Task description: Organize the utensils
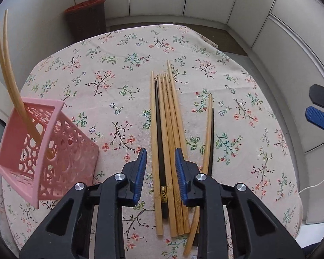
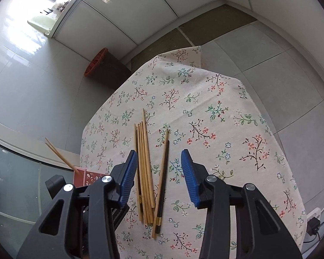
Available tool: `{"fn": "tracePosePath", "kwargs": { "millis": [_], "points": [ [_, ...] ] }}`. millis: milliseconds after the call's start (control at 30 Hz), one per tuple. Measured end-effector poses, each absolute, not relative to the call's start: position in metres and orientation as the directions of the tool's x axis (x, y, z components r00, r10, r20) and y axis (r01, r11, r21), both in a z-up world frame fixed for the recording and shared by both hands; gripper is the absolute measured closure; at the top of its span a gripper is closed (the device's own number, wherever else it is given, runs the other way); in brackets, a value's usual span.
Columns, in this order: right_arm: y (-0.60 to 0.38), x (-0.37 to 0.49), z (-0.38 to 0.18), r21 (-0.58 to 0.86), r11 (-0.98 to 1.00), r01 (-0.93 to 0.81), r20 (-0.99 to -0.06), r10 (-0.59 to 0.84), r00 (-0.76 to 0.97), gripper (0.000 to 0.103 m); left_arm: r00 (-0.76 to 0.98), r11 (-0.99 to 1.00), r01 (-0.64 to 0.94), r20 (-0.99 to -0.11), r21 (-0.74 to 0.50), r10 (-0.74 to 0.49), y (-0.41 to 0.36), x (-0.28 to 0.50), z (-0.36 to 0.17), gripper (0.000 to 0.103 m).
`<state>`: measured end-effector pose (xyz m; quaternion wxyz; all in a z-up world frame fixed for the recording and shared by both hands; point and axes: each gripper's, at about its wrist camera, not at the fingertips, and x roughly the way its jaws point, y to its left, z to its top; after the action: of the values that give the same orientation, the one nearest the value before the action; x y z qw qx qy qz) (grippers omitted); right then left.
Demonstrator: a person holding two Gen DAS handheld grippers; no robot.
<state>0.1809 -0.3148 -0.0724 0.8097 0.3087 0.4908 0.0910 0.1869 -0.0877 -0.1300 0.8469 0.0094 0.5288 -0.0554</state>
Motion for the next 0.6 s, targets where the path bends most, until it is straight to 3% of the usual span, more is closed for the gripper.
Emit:
{"fn": "tracePosePath", "kwargs": {
  "millis": [233,400,433,500,600],
  "points": [
    [-0.318,0.184,-0.073,0.604,0.781,0.159,-0.731,0.463,0.501,0.061,0.402,0.993,0.116,-0.915,0.01,-0.038,-0.095,0.195,-0.156,0.079],
    [-0.314,0.186,-0.076,0.6,0.785,0.153,-0.734,0.466,0.494,0.061,0.336,0.982,0.113,-0.924,-0.154,-0.184,-0.092,0.19,-0.159,0.085],
    [-0.313,0.187,-0.077,0.598,0.787,0.151,-0.736,0.465,0.491,0.061,0.332,0.978,0.116,-0.921,-0.176,-0.205,-0.093,0.187,-0.157,0.091],
    [-0.31,0.188,-0.079,0.594,0.79,0.152,-0.742,0.465,0.483,0.061,0.336,0.977,0.129,-0.92,-0.167,-0.202,-0.098,0.181,-0.154,0.097],
    [-0.307,0.19,-0.081,0.586,0.797,0.148,-0.748,0.462,0.476,0.06,0.342,0.979,0.133,-0.92,-0.154,-0.191,-0.098,0.177,-0.153,0.097]
  ]
}}
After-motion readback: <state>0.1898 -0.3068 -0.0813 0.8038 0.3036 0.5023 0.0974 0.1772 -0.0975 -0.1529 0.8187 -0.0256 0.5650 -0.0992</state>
